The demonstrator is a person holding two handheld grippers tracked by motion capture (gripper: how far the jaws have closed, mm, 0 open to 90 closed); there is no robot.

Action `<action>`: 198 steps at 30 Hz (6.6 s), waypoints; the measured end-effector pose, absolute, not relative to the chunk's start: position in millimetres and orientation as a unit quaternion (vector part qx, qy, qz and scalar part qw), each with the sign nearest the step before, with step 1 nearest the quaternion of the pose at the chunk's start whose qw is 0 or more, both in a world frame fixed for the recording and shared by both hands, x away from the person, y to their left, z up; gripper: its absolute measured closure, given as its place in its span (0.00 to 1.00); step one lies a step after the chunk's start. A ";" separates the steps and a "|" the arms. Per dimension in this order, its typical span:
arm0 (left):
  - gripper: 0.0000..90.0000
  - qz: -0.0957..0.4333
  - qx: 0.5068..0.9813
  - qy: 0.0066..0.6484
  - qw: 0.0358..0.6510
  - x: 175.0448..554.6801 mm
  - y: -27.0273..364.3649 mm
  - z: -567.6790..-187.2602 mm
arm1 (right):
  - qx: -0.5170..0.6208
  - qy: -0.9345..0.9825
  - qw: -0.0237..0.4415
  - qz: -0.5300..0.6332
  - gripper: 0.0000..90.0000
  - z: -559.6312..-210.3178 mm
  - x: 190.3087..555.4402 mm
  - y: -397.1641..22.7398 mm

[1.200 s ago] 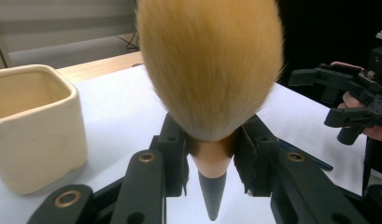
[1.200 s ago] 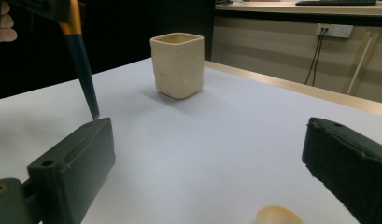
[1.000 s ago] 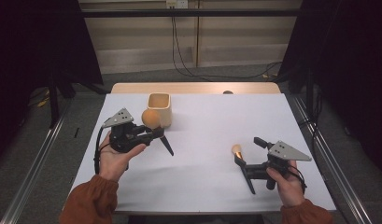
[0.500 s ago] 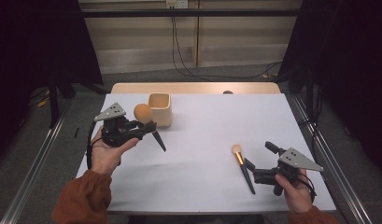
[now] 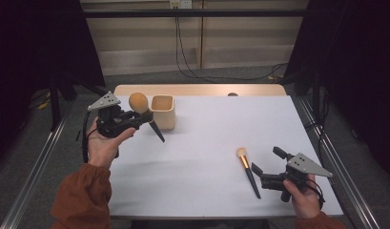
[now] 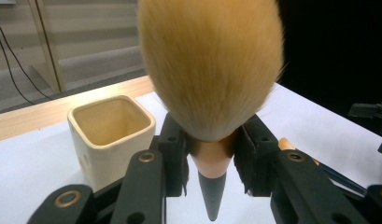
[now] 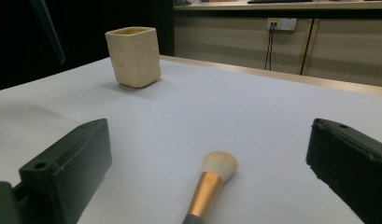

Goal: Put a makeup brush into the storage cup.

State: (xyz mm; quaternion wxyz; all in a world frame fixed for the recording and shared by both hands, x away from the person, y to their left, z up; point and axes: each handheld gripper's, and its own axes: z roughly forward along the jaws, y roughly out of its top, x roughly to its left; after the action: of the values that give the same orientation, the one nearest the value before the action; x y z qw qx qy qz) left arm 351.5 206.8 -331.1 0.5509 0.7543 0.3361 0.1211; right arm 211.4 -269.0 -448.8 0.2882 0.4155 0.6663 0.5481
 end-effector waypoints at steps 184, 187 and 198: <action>0.04 0.241 0.723 0.355 0.541 317.5 232.8 -406.7 | 0.406 0.675 0.277 0.550 0.00 -450.9 207.5 -272.2; 0.04 0.244 0.719 0.357 0.545 311.2 235.3 -409.3 | 0.407 0.675 0.277 0.549 0.00 -451.1 207.6 -271.9; 0.03 0.243 0.717 0.361 0.544 288.5 247.1 -417.8 | 0.411 0.673 0.277 0.549 0.00 -450.9 208.8 -272.2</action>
State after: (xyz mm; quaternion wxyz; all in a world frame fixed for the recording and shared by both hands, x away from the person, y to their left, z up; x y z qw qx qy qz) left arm 288.5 247.1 -417.8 0.5444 0.7170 0.3611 0.2432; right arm 208.8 -272.2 -450.9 0.2771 0.4108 0.6733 0.5488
